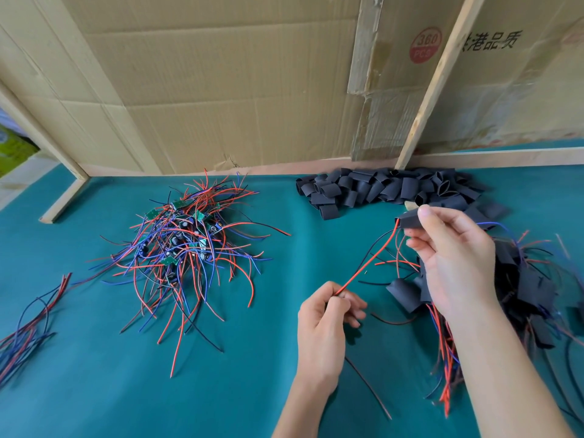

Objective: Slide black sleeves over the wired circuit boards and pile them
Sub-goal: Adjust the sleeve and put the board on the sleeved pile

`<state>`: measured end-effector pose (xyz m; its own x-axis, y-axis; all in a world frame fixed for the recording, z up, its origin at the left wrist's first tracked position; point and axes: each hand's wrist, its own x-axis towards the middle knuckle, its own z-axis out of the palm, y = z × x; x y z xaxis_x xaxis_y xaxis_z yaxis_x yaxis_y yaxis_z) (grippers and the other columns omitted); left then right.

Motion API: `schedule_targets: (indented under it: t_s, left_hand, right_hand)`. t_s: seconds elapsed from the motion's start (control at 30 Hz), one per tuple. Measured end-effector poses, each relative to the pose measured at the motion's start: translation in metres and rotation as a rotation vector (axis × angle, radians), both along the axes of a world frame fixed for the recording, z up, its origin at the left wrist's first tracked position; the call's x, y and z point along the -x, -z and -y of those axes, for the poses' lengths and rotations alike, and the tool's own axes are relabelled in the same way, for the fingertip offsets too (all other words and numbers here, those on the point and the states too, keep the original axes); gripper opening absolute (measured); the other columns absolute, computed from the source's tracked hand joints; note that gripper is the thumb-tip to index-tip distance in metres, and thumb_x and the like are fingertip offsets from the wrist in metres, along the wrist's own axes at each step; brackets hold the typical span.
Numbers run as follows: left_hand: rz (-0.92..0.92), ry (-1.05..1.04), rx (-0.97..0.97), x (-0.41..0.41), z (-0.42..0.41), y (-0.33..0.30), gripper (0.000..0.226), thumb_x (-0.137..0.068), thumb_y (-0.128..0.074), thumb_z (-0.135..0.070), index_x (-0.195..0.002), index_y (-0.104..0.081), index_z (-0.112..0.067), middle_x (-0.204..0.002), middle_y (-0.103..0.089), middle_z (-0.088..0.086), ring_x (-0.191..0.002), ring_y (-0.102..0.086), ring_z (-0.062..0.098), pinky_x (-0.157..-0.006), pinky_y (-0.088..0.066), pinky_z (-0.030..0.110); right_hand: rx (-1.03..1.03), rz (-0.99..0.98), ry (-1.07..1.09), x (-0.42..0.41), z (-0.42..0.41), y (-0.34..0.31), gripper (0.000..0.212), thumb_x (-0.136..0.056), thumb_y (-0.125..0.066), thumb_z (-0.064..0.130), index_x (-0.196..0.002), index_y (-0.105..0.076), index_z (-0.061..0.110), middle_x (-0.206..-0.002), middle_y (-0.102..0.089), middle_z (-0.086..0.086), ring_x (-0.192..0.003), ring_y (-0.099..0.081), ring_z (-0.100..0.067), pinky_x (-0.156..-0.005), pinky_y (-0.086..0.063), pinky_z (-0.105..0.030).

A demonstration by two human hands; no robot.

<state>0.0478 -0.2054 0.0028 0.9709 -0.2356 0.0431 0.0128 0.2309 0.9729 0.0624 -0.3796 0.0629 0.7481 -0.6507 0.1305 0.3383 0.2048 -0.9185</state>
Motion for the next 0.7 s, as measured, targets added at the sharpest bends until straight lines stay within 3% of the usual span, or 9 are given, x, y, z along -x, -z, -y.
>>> schedule_targets:
  t_s: [0.13,0.3,0.47,0.7]
  left_hand:
    - [0.004,-0.001,-0.008,0.0,0.0,0.0,0.025,-0.079,-0.048,-0.011,-0.065,-0.066,-0.02,-0.078,-0.07,0.013,-0.07,-0.059,0.018,-0.065,-0.048,0.024]
    - [-0.004,-0.013,-0.007,0.0,0.001,0.0,0.024,-0.081,-0.048,-0.012,-0.068,-0.067,-0.017,-0.079,-0.07,0.015,-0.071,-0.061,0.019,-0.065,-0.048,0.025]
    - [-0.013,-0.028,0.006,0.001,0.001,-0.001,0.019,-0.087,-0.049,-0.015,-0.076,-0.063,-0.008,-0.083,-0.072,0.017,-0.071,-0.062,0.019,-0.065,-0.049,0.024]
    - [-0.032,-0.04,0.0,0.001,0.0,-0.003,0.021,-0.092,-0.052,-0.028,-0.093,-0.056,-0.007,-0.084,-0.074,0.013,-0.073,-0.063,0.021,-0.067,-0.05,0.027]
  right_hand:
    - [0.017,-0.019,-0.059,0.001,0.001,0.0,0.011,-0.094,-0.072,0.009,-0.086,-0.074,0.016,-0.082,-0.072,-0.004,-0.068,-0.067,-0.014,-0.064,-0.054,-0.021]
    - [-0.033,-0.093,-0.202,-0.002,-0.005,0.003,0.007,-0.084,-0.078,0.01,-0.088,-0.077,0.017,-0.088,-0.074,-0.009,-0.067,-0.063,-0.012,-0.064,-0.052,-0.022]
    - [-0.085,-0.174,-0.34,-0.006,-0.022,0.01,0.04,-0.067,-0.084,0.021,-0.103,-0.074,0.01,-0.097,-0.077,-0.016,-0.066,-0.064,-0.014,-0.057,-0.052,-0.02]
    - [-0.129,-0.315,-0.503,-0.005,-0.046,0.016,0.043,-0.065,-0.083,0.016,-0.104,-0.069,0.007,-0.09,-0.074,-0.014,-0.06,-0.061,-0.011,-0.056,-0.051,-0.019]
